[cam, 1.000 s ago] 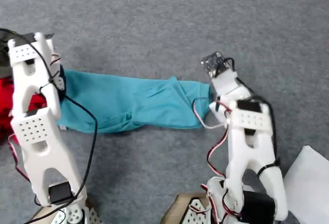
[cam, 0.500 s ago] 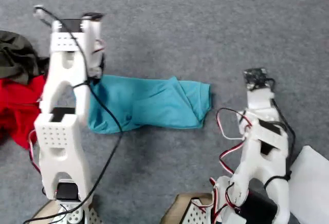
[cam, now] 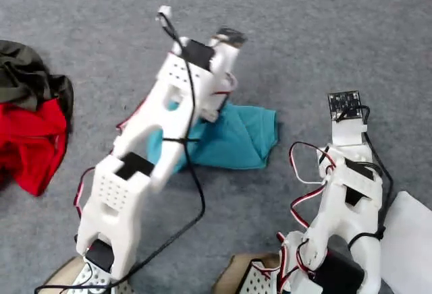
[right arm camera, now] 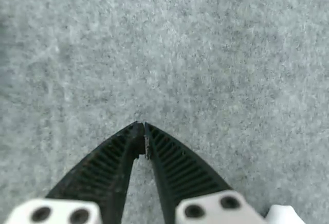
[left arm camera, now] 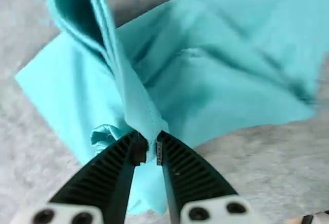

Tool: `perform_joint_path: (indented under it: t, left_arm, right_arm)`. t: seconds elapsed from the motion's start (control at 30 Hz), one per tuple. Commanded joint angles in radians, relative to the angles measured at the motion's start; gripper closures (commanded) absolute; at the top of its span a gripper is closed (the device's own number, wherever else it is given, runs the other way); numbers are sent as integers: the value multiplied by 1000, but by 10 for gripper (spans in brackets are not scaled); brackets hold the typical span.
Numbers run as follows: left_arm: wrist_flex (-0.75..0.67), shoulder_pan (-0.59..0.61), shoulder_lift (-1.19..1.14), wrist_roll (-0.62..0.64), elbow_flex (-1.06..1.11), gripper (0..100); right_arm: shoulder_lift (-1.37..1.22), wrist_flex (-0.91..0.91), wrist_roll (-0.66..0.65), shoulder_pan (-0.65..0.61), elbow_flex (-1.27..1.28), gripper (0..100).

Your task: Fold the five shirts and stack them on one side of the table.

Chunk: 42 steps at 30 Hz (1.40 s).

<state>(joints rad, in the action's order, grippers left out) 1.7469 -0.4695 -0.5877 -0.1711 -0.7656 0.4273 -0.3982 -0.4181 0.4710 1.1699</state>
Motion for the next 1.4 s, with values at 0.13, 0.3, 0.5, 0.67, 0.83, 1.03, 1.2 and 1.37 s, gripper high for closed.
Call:
perform_joint_path:
  t: [0.13, 0.3, 0.5, 0.67, 0.83, 1.03, 1.2, 1.37]
  left_arm:
    - [-52, -193, 38, 11, -127, 981]
    - [-89, -264, -39, 11, -186, 981]
    - [-89, -288, -131, 54, -269, 980]
    - [-28, -275, -157, 52, -311, 895]
    - [-5, -249, -151, 54, -368, 844]
    - [12, -100, -150, 133, -470, 940]
    - [12, 121, -162, 132, -325, 982]
    - [3, 275, -162, 58, -149, 981]
  right_arm:
    - [27, 21, 14, 12, -1, 990]
    - [27, 21, 14, 12, -1, 990]
    - [27, 21, 14, 12, -1, 990]
    - [27, 21, 14, 12, -1, 990]
    - [27, 21, 14, 12, -1, 990]
    - [27, 21, 14, 12, -1, 990]
    - [35, -60, -5, -18, -25, 990]
    - [35, -450, -15, -156, -262, 991]
